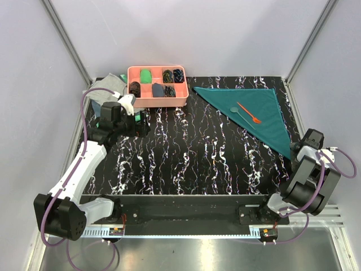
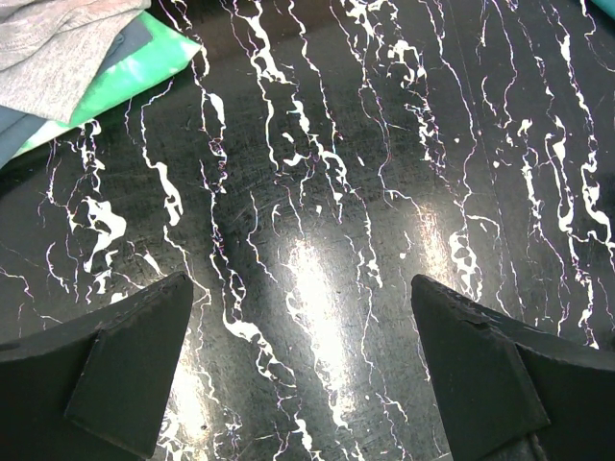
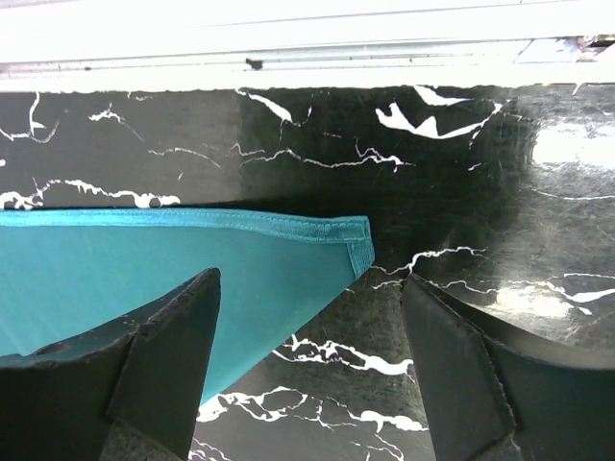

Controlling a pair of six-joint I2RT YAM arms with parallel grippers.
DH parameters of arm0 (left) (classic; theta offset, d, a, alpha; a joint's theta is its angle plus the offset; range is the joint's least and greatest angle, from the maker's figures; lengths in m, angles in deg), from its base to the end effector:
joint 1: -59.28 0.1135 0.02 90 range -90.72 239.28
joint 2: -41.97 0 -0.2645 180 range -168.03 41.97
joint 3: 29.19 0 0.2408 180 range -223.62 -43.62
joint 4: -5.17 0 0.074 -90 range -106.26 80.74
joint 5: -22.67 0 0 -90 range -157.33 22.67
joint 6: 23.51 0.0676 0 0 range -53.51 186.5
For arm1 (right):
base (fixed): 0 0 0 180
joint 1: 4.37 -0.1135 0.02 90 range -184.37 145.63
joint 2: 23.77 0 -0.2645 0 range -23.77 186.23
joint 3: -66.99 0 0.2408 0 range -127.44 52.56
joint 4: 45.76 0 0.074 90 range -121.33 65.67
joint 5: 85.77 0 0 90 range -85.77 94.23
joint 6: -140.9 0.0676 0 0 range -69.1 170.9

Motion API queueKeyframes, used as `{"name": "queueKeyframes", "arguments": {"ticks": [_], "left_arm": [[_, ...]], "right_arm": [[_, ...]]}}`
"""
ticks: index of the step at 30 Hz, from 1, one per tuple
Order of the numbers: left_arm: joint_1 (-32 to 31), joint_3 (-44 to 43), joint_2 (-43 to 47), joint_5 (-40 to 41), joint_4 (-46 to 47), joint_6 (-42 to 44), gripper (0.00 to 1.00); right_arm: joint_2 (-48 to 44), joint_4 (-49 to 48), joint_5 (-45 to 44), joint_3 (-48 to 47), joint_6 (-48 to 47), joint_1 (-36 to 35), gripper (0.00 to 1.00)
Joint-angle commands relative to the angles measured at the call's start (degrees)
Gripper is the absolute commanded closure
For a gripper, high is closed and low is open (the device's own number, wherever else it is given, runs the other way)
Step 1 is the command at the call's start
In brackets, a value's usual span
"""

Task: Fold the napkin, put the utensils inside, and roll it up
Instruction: Fold the napkin

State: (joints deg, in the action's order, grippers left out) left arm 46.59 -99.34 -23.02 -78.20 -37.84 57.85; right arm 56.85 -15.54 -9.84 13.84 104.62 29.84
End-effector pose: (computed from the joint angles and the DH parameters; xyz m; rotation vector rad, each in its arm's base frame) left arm 0.2497 -0.0693 0.2887 0.1840 2.2421 -0.4136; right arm 0.2100 -0.1627 0.1454 1.8290 1.7655 -0.1843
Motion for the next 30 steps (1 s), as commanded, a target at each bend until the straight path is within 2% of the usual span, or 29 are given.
{"name": "queueKeyframes", "arguments": {"ticks": [1,20,28,30], "left_arm": [[-0.32,-0.09,0.22,-0.38,2.65,-0.14,0.01],[-0.32,-0.17,0.74,-0.29,2.65,-0.06,0.01],[-0.32,-0.17,0.92,-0.29,2.74,-0.06,0.01],[-0.41,-0.17,1.01,-0.46,2.65,-0.06,0.01]], "right_arm": [[-0.56,-1.55,-2.46,0.84,1.48,1.29,0.18],[5.16,-4.72,0.09,0.31,0.61,2.96,0.45],[5.51,-4.72,1.85,-0.39,-1.59,2.96,0.88],[4.55,-4.72,2.46,-0.30,-2.12,2.96,0.92]]}}
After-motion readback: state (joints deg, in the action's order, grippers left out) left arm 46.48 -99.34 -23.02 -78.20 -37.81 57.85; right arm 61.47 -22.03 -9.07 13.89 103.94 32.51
